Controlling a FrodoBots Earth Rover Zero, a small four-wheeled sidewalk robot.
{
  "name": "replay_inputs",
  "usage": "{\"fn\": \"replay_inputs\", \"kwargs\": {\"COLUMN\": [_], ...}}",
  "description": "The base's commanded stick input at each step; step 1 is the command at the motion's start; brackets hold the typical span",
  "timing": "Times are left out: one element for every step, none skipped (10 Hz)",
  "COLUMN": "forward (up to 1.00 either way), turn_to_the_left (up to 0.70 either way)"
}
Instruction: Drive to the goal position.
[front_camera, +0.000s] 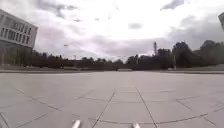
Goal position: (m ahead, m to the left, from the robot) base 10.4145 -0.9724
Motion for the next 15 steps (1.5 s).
{"fn": "replay_inputs", "kwargs": {"forward": [1.00, 1.00, 1.00, 1.00, 1.00, 1.00, 1.00, 1.00, 1.00, 1.00, 1.00, 1.00, 1.00, 1.00, 1.00], "turn_to_the_left": [-0.12, 0.00, 0.00, 0.00, 0.00, 0.00, 0.00, 0.00, -0.04, -0.10, -0.14, -0.05, 0.00, 0.00, 0.00]}}
